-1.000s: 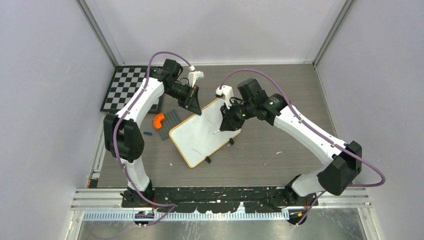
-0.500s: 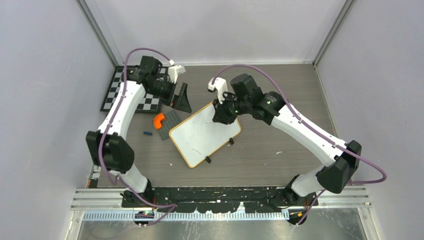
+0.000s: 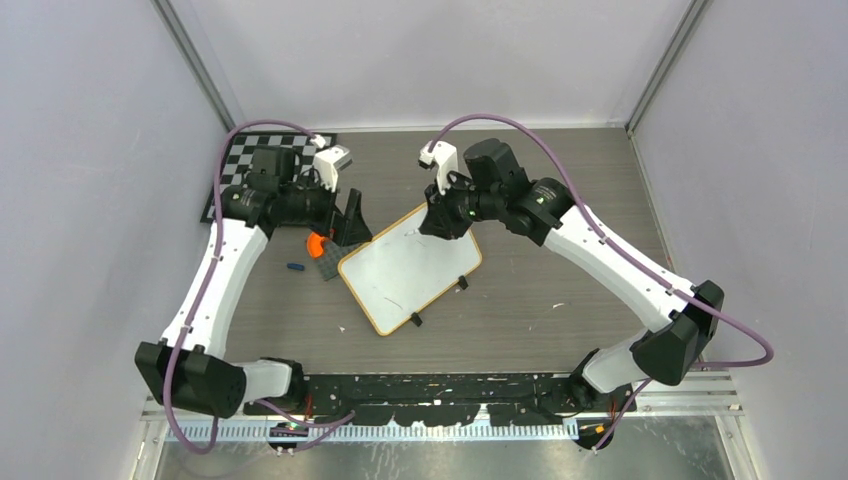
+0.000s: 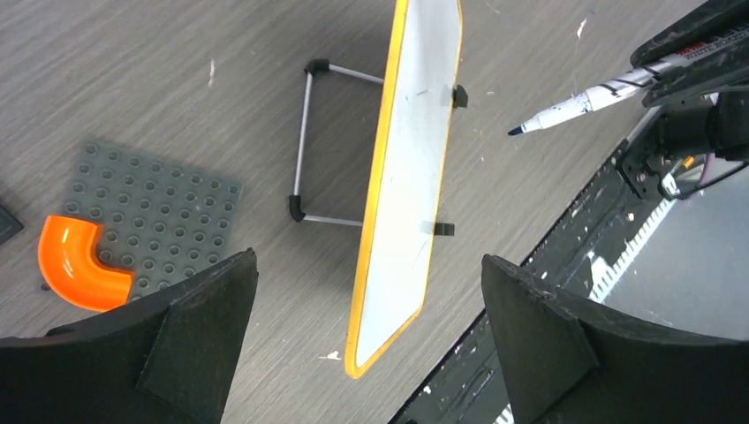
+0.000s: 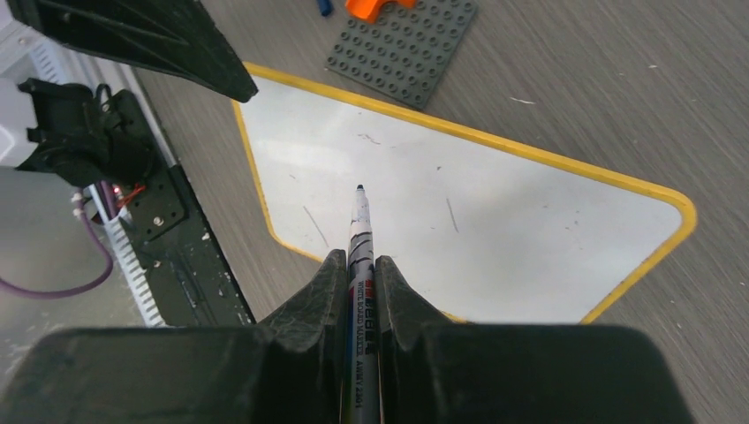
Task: Write a sentence on the whiteboard
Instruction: Hold the whiteboard stand at the center of the board.
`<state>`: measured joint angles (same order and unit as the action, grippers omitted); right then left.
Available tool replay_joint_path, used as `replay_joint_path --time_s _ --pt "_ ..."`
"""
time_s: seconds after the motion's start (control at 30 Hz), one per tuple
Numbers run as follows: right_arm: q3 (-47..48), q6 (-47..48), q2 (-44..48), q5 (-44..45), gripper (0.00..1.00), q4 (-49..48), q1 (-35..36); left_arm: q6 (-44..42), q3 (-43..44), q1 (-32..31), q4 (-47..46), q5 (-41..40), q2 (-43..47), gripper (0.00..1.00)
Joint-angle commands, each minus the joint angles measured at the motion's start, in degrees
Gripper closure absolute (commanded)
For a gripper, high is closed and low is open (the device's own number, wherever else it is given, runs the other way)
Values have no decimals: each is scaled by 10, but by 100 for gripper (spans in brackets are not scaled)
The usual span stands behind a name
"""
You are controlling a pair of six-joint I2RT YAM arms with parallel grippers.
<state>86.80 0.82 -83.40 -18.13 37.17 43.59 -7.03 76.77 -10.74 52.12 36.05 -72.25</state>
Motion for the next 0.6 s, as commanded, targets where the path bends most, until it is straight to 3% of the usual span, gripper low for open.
replay_joint_path --time_s 0.0,0.3,0.57 --pt "-5 21 2 -71 100 -14 4 -42 29 1 55 41 -32 0" --pt "-62 57 17 -64 100 -41 9 -26 22 1 66 112 -84 1" --pt "-63 35 -10 -3 100 -74 48 -8 20 8 56 159 -129 15"
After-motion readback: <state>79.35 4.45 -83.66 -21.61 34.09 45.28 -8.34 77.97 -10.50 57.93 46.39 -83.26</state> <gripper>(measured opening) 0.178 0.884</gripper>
